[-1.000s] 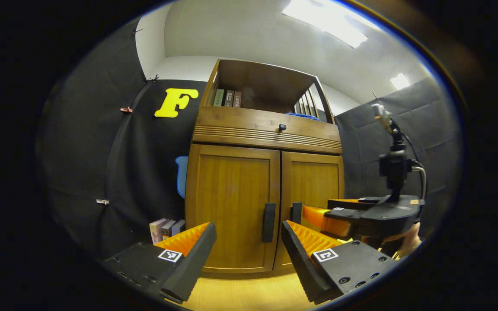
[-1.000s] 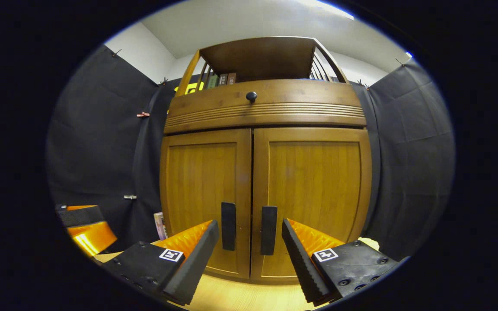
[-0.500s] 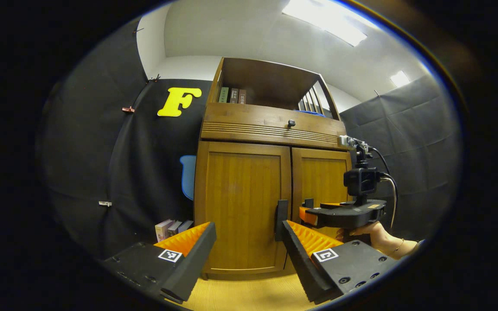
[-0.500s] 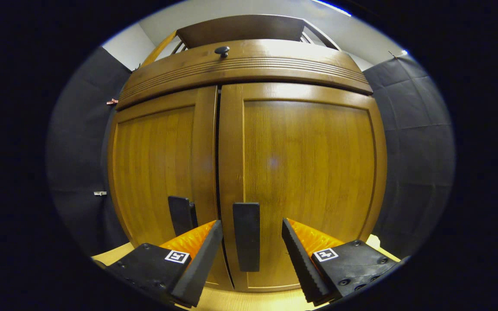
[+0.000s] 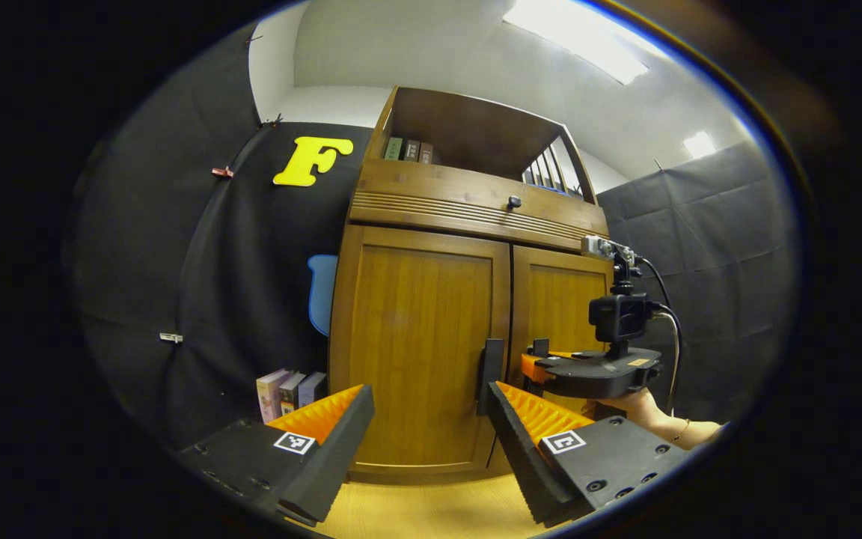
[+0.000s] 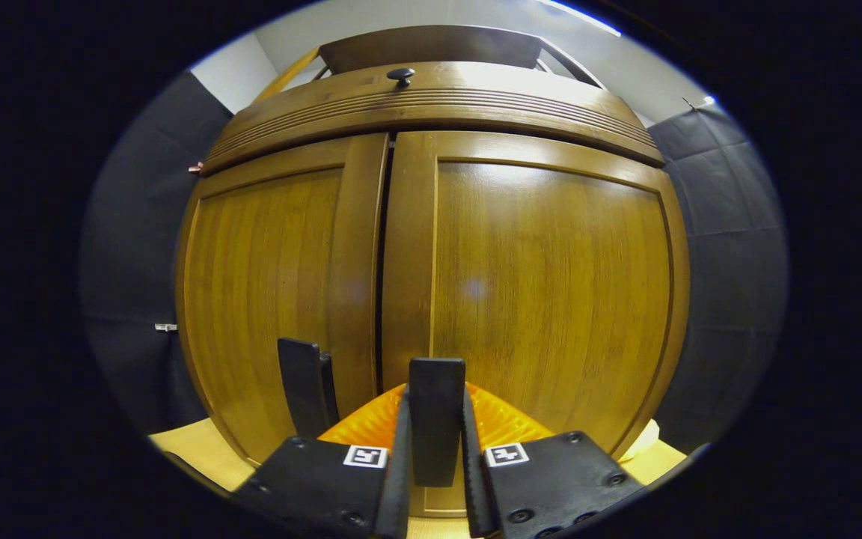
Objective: Open the right door of the double-door shoe cabinet with the right hand, and open the left door with the left hand.
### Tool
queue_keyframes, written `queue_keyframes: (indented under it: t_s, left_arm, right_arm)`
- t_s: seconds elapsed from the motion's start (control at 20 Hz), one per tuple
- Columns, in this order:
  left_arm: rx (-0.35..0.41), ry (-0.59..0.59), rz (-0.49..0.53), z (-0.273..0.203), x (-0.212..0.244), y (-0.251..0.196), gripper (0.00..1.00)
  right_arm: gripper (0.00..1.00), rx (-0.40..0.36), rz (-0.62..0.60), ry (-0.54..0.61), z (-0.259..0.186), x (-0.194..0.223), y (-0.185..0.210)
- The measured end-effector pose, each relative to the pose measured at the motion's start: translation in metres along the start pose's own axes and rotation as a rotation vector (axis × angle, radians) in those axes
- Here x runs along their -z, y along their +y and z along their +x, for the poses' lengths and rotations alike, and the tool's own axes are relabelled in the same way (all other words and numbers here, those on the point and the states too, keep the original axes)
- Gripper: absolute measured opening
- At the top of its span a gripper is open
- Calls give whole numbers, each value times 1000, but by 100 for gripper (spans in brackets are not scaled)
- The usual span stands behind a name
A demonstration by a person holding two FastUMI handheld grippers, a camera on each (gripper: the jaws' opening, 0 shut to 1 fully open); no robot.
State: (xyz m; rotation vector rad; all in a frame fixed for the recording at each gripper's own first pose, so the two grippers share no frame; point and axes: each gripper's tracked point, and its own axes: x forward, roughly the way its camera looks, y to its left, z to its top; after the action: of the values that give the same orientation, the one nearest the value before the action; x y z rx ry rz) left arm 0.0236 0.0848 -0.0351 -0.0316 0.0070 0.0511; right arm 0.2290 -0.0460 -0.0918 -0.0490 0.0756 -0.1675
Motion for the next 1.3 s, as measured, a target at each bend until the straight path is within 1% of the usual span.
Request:
queue_keyframes:
  t_s: [0.05, 0.1, 0.25, 0.3, 0.35, 0.4, 0.7, 0.85, 0.9, 0.95, 1.0, 1.05, 1.1, 1.3]
  left_arm:
    - [6, -1, -3, -1, 0, -1, 94]
    - [10, 0, -3, -1, 0, -3, 94]
    - [10, -8, 9, -2, -2, -3, 94]
    - [10, -14, 16, -2, -4, -3, 94]
    - [11, -19, 22, -3, -7, -3, 94]
    - [15, -24, 28, -6, -9, -5, 94]
    - [62, -15, 38, -8, -16, -18, 94]
    - [76, 6, 8, -15, -9, -33, 94]
    - [78, 10, 1, -19, -6, -36, 94]
    - [79, 13, -1, -20, -6, -38, 94]
    - [81, 15, -2, -20, -5, -45, 94]
    - [87, 16, -3, -21, -6, -53, 94]
    - [94, 17, -5, -20, -5, -59, 94]
    - [144, 37, -10, -17, 1, -82, 94]
  right_arm:
    - [27, -10, -6, 10, 1, 0, 1]
    - [22, -20, -7, 17, -4, 0, 2]
    - [23, -60, -3, 29, -19, 0, 3]
    - [27, -75, 5, 35, -24, -1, 3]
    - [27, -89, 11, 43, -31, 1, 2]
    - [22, -103, 13, 48, -38, 0, 1]
    - [22, -147, 14, 46, -84, -4, -12]
    - [22, -152, 3, 47, -108, -8, -22]
    - [27, -152, 0, 46, -117, -8, -26]
    - [22, -150, -1, 44, -124, -8, -31]
    - [27, -146, -3, 44, -132, -11, -35]
    - [22, -141, -6, 43, -138, -12, -40]
    - [27, -136, -8, 44, -145, -13, -46]
    - [26, -102, -17, 46, -169, -15, -71]
